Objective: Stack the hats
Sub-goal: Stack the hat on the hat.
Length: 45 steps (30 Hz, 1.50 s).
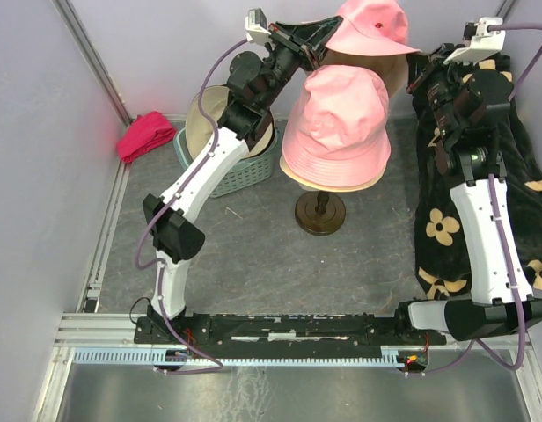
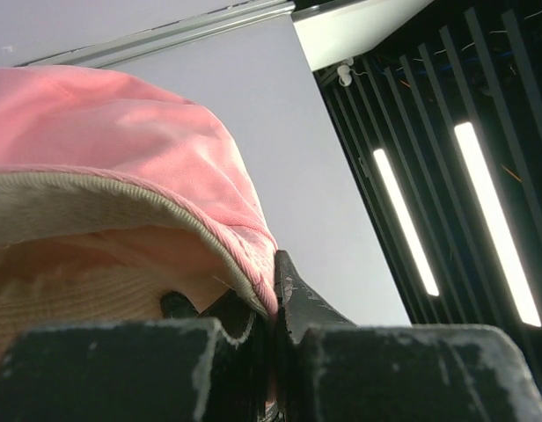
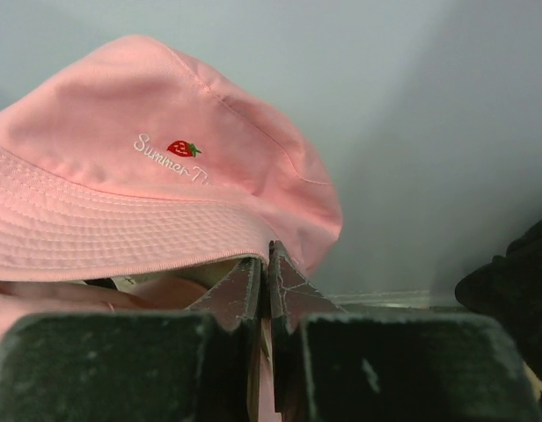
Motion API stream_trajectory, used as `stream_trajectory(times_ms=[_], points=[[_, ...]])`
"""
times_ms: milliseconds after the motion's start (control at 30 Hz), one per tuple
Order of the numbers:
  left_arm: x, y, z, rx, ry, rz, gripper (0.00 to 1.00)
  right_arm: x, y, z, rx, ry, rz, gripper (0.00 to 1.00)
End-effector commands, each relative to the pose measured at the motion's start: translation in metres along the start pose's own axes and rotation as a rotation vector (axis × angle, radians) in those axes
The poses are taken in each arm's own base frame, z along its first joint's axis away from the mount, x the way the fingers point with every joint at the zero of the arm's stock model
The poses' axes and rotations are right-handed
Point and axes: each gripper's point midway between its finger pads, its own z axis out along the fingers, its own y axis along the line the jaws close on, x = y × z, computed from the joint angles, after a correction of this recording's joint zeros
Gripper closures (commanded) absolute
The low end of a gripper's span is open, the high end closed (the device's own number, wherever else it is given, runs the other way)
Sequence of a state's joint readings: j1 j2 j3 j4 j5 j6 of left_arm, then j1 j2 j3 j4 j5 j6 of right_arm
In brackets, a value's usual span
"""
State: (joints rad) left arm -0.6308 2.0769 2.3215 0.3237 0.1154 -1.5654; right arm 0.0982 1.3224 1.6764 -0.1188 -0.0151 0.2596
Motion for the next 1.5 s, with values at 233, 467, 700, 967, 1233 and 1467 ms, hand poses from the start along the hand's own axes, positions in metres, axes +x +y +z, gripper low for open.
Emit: stream_trajectory(times_ms=[233, 467, 700, 967, 1233, 1467], points=[[-0.004, -0.141, -0.043, 0.260, -0.027, 0.140, 0.97, -0.055, -0.019, -0.027, 0.101, -0.166, -0.028, 0.96], [-0.002, -0.145, -0.060, 0.237, -0.021, 0.196, 0.97, -0.056, -0.015, -0.036, 0.078, -0.176, -0.033, 0.96], [0.002, -0.148, -0.074, 0.227, -0.010, 0.240, 0.97, -0.054, -0.011, -0.044, 0.057, -0.184, -0.038, 0.96], [0.004, -0.154, -0.089, 0.227, -0.011, 0.267, 0.97, -0.057, -0.007, -0.052, 0.043, -0.202, -0.048, 0.96], [0.004, -0.153, -0.103, 0.212, -0.023, 0.279, 0.97, -0.058, -0.001, -0.060, 0.020, -0.228, -0.059, 0.96], [0.004, -0.154, -0.112, 0.214, -0.032, 0.293, 0.97, -0.056, 0.001, -0.062, 0.008, -0.242, -0.059, 0.96]])
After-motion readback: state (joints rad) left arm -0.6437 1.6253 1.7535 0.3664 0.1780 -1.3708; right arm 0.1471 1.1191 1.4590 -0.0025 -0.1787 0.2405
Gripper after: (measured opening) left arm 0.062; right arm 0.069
